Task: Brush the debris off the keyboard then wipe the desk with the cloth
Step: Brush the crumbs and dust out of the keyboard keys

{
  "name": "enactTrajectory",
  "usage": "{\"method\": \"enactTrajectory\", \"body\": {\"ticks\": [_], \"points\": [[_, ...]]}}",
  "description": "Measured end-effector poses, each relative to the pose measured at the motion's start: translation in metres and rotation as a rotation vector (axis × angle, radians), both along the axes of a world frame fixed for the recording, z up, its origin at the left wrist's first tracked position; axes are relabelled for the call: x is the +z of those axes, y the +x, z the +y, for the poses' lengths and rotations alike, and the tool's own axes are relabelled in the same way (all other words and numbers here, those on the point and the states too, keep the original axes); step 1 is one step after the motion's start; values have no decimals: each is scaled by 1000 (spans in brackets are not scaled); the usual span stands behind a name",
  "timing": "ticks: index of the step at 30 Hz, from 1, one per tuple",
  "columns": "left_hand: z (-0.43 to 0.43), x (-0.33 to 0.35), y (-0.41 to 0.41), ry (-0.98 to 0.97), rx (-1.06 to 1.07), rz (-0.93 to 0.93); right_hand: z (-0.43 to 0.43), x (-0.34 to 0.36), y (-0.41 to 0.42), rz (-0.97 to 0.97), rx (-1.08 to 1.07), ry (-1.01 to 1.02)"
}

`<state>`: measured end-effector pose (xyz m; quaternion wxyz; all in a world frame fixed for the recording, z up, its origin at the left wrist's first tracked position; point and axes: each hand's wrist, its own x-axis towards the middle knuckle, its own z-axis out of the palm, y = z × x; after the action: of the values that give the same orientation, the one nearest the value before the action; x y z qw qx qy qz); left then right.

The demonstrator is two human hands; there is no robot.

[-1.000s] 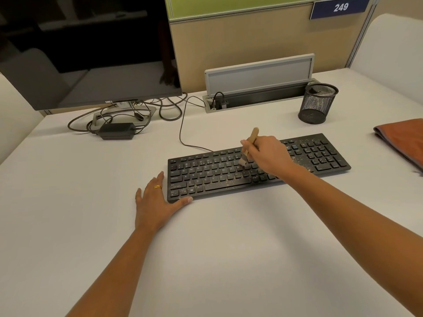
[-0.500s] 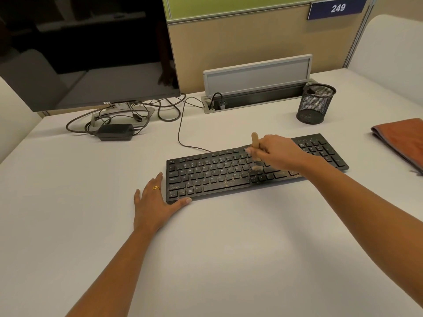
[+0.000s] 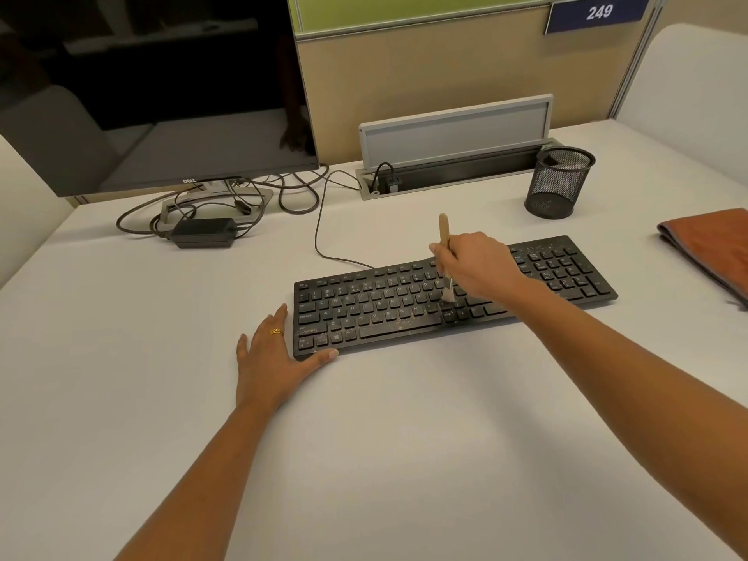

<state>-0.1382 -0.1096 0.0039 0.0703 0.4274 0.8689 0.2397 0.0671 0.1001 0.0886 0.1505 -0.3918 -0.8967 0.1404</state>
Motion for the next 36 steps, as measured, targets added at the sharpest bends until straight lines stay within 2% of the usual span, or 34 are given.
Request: {"method": "enactTrajectory", "body": {"ticks": [4,10,14,17,22,24,28,33,36], "points": [[0,-1,0,0,1,-1,-1,-3,-5,54,-17,-27],[1,-2,-1,-2,0,-2,-2,-1,-10,-53,28,-75],[0,-2,-1,-3,0,-2,-3,1,-13,132,21,-173],[0,-1,-1,2,0,-2,-7,2,-12,129,81,-254],[0,-1,0,-4,1,-1,1,4,-10,-101,-36,-42],[0,-1,0,-4,0,0,3,5,-10,-83,-60,-22],[0,0,0,1,-1,4,3,4,-11,107,-23,-92],[0,0,0,2,-3,-4,0,-3,-10,-9,1,-122],[0,0,0,3,-2,-3,1,-2,-12,31,-12,-145]]}}
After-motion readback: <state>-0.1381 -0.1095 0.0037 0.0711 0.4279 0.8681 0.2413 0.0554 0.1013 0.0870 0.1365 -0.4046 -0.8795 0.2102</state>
